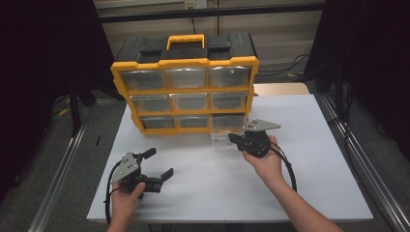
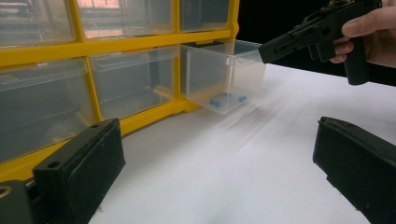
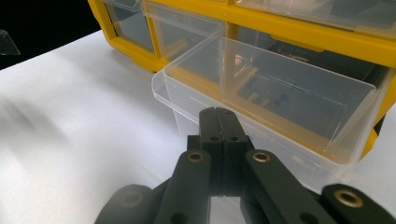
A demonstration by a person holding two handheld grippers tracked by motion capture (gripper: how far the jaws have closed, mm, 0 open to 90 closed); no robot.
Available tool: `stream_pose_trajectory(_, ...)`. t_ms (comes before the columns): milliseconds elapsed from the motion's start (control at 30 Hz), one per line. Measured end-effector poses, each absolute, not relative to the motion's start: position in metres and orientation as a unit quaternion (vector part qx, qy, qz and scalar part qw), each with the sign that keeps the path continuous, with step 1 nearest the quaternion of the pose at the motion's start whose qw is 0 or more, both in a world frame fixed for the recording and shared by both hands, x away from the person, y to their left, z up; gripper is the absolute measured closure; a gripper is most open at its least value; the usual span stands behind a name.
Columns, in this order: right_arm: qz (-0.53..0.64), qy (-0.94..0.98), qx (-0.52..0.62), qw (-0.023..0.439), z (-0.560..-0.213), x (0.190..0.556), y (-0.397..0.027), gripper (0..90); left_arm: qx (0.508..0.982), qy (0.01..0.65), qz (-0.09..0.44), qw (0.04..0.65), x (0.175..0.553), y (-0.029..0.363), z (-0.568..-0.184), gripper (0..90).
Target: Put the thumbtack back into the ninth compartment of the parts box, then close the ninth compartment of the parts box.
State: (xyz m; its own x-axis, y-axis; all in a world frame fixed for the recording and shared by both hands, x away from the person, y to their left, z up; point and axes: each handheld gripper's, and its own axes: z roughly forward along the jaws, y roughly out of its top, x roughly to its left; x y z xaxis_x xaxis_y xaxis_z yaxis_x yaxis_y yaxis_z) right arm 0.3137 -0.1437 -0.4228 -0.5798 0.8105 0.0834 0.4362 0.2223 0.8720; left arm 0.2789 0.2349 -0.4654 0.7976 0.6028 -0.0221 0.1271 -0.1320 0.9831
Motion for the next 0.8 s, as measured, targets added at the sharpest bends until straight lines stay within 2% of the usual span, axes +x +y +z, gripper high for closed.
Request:
stream_pose_trajectory(300,0.468,0.755,0.412,0.201,-0.4229,0.3139,-0.144,90.0,0.729,0.25,0.196,0.606,0.2785,0.2344,-0.4654,2.0)
stream_pose_trajectory(367,0.469,0.755,0.412,0.2,-0.423,0.3139,-0.144,90.0,0.727,0.237,0.179,0.619,0.28,0.234,-0.466,2.0)
stream_pose_trajectory(800,0.469,0.753,0.414,0.204,-0.4233,0.3149,-0.1439,90.0,0.726,0.253,0.193,0.61,0.2777,0.2342,-0.4652,2.0)
